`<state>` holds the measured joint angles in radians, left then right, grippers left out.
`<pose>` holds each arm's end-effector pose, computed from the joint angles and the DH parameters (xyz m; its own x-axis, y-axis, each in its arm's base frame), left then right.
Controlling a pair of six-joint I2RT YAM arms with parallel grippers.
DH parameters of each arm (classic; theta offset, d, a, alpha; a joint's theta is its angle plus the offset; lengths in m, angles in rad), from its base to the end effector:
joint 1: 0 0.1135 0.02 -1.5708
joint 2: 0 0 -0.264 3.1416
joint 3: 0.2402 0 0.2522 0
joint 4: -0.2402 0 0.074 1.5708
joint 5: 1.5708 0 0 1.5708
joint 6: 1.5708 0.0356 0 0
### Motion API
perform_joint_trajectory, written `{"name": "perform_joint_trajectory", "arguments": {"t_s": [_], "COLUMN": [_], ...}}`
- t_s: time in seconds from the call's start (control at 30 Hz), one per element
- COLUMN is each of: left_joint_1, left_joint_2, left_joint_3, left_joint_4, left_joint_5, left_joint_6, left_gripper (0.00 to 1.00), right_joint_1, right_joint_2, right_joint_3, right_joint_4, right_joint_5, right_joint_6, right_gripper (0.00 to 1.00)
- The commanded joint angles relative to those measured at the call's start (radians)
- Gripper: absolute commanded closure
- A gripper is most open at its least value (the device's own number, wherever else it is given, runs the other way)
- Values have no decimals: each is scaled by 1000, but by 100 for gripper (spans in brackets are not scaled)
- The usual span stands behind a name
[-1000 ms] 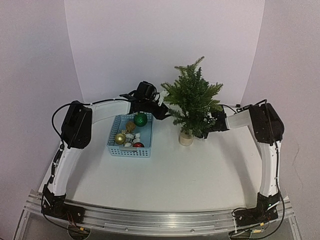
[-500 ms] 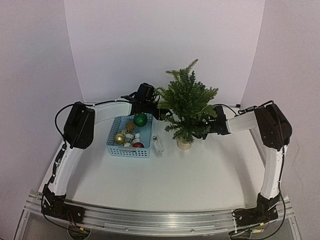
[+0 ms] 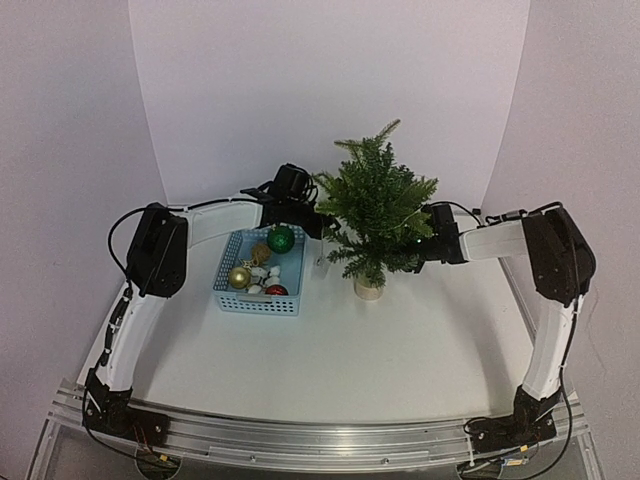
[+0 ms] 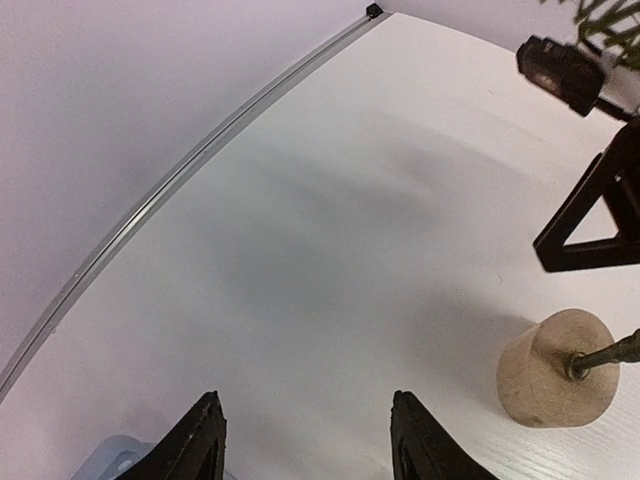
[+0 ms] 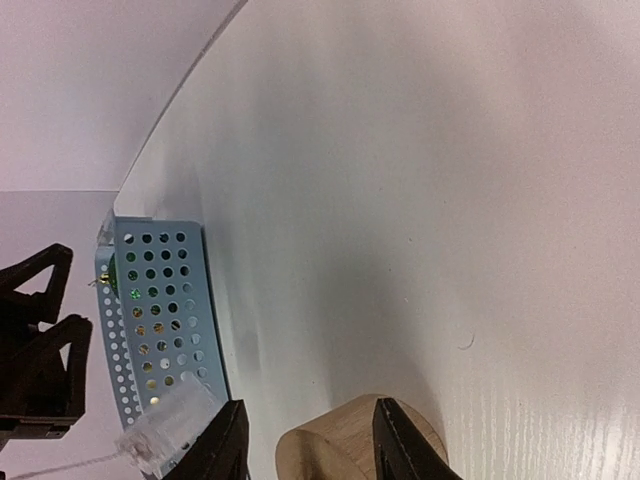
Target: Decorate the small christmas tree
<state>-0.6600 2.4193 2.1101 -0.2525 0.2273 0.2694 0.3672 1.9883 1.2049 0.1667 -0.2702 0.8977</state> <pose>0.4388 -0.3507 0.2128 -0.2065 0.4885 -0.8478 0.8330 0.5423 0.1096 0.3991 0.1637 0.1618 -0.7659 0.5127 -0.3879 0.0797 0.6743 0.7341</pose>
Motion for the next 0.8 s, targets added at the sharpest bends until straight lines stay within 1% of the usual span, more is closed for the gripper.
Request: {"name": "perform_joint_trajectory", "arguments": {"t_s": [0.0,0.27,0.4,0.6,0.77], "left_joint_1": [17,28,28,35,49], "left_joint_2": [-86,-148,-170,-169,-164], "left_joint_3": [41,27,22,21,28], "left_joint_4": [-33,-123,-158,-152,-138], "left_joint_5": [-58,-66,-65,-203,-303], "left_joint_6": [49,92,123,186,225], "left_gripper": [43,33,26,19,11], "right_joint_1": [-4,-6,-8,-23,-32], "right_joint_2": [-94,-142,-159,-200,-253], "right_joint_3": [12,6,2,-6,8], "right_joint_4": [-38,-83,-93,-125,-212], "right_joint_5": [64,87,111,181,265], "right_joint_6": [-54,-88,-103,-115,-162], "right_gripper": [57,57,57,57,56]}}
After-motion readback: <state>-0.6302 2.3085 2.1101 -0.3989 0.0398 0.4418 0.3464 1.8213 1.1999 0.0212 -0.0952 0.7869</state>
